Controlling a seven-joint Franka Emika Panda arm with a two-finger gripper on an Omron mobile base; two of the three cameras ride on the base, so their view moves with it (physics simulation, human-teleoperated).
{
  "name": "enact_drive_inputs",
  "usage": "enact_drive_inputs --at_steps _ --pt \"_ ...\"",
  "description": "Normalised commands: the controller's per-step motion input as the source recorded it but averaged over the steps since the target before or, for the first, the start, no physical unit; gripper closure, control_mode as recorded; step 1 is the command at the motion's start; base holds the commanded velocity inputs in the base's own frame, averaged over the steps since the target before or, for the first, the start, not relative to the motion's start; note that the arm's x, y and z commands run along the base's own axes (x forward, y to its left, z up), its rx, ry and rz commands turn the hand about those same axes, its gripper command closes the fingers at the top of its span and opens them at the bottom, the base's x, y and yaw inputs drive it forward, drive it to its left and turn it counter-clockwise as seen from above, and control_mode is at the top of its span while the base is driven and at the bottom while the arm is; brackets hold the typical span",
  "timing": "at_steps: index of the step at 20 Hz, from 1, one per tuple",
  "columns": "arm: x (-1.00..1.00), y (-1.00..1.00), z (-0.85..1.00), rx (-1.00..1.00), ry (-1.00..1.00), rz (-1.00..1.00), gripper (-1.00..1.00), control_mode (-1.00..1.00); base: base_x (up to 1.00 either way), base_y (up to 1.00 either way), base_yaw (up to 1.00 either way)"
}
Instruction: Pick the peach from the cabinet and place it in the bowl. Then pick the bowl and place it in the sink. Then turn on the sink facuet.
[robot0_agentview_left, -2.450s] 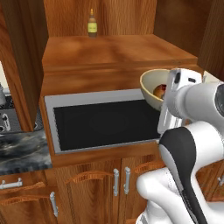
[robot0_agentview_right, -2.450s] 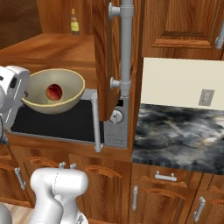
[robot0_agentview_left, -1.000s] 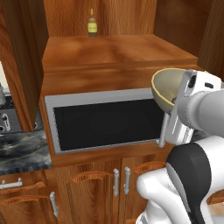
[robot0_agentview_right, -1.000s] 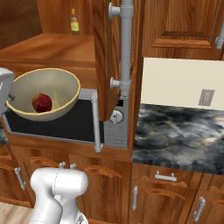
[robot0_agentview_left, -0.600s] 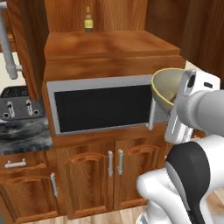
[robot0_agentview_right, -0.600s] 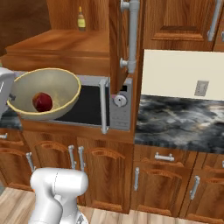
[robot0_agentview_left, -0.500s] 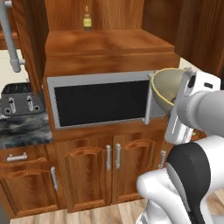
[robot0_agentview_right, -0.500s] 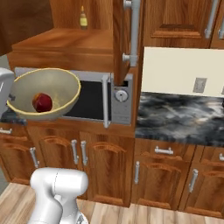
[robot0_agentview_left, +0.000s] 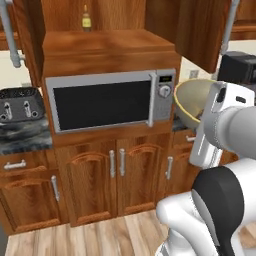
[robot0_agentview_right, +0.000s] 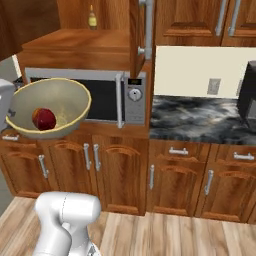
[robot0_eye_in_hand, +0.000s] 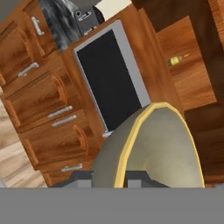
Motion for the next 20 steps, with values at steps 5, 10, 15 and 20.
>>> enact_drive_inputs --at_steps 5,10,15,20 --pt "0.00 0.00 0.00 0.00 0.00 0.00 1.00 1.00 -0.04 0.00 -0.60" --pt "0.00 0.00 0.00 0.00 0.00 0.00 1.00 1.00 -0.14 0.00 -0.72" --pt "0.00 0.00 0.00 0.00 0.00 0.00 1.00 1.00 -0.34 -0.06 -0.71" --pt "0.00 0.00 0.00 0.00 0.00 0.00 1.00 1.00 -0.17 -0.28 -0.67"
